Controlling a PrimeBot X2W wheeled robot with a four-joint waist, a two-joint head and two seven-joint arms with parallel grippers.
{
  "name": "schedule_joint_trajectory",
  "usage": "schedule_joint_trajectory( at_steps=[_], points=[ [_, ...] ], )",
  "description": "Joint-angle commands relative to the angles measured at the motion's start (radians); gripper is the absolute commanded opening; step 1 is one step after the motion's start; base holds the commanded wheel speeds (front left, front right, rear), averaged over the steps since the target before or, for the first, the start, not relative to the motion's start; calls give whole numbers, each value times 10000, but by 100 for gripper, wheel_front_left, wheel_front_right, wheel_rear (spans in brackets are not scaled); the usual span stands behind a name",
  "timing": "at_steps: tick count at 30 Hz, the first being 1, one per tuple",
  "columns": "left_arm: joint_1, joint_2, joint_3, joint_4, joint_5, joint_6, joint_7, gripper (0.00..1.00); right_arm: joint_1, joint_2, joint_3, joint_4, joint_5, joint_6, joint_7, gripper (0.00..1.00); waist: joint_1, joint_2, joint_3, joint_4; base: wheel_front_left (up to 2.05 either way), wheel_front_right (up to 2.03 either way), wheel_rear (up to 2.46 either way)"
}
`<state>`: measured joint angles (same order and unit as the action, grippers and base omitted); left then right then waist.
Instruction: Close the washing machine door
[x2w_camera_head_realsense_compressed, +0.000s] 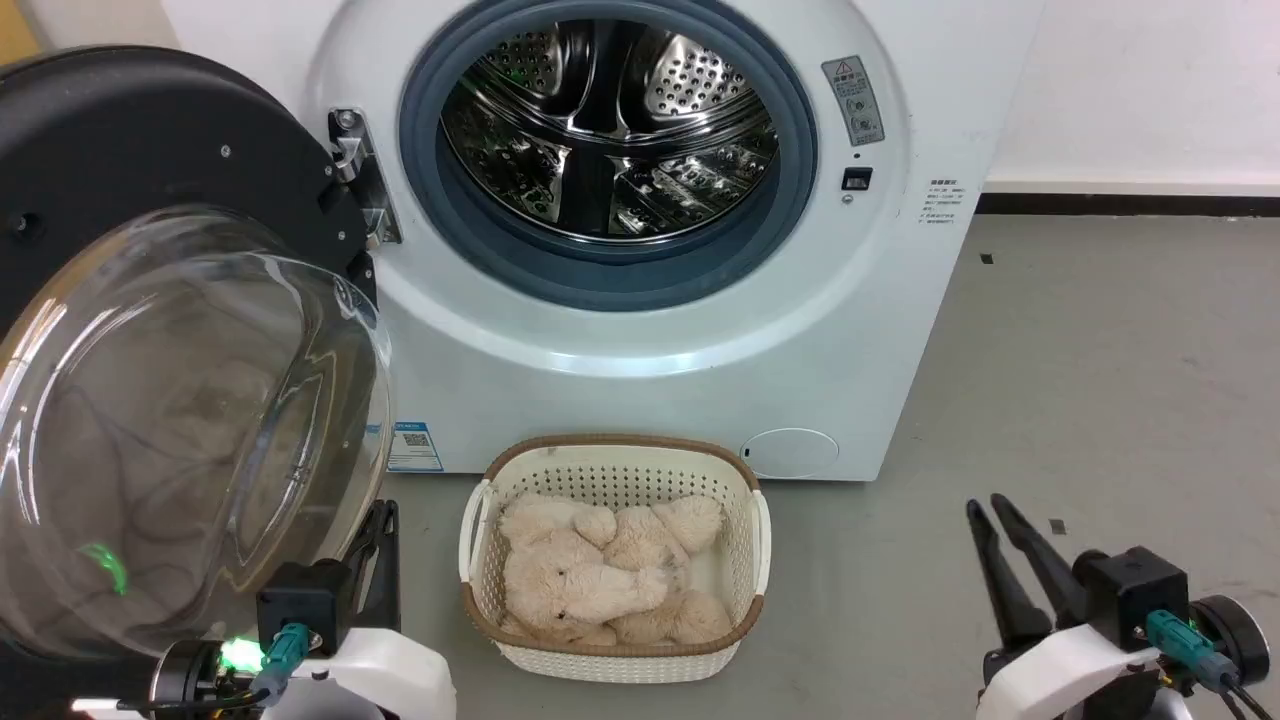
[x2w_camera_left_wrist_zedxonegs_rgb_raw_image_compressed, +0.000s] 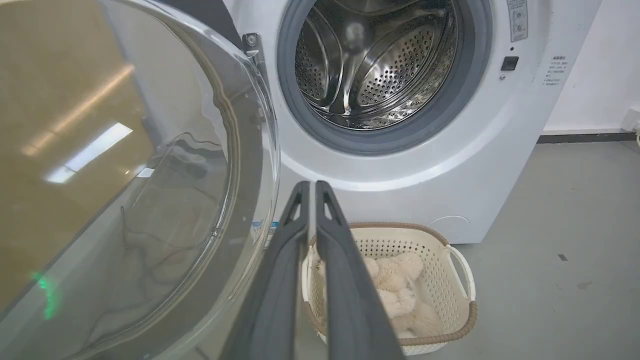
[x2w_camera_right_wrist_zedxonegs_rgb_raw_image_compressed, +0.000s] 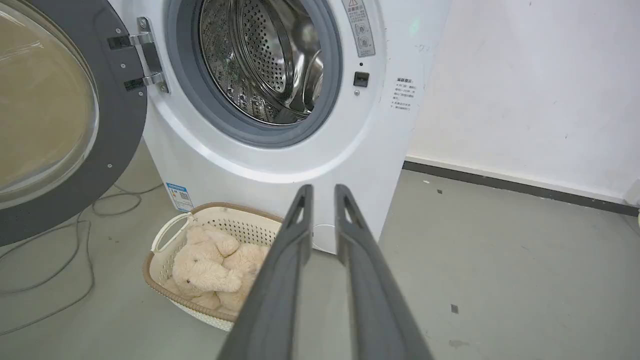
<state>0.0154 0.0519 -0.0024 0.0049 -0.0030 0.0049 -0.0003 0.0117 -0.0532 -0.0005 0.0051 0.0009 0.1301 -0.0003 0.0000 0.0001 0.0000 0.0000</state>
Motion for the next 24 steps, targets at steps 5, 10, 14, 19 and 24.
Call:
schedule_joint_trajectory(
  at_steps=[5,10,14,19,24],
  points=[
    [2,-1,-28,42,-51,12,-104,100,25,1,-24,-4,96,0,-104,100,0,-1,6,-2,0,0,0],
    [3,-1,-53,61,-101,15,-209,100,48,2,-45,-34,207,0,-209,100,0,-1,14,5,0,0,0],
    [3,-2,-68,75,-137,16,-293,100,71,3,-46,-68,294,1,-293,100,0,-1,16,28,0,0,0],
    [5,-3,-80,96,-181,18,-397,100,103,5,-2,-114,347,1,-397,100,0,-1,12,95,0,0,0],
    [21,-3,-102,103,-223,29,-501,100,142,6,52,-166,417,1,-501,100,0,-1,1,221,0,0,0]
  ],
)
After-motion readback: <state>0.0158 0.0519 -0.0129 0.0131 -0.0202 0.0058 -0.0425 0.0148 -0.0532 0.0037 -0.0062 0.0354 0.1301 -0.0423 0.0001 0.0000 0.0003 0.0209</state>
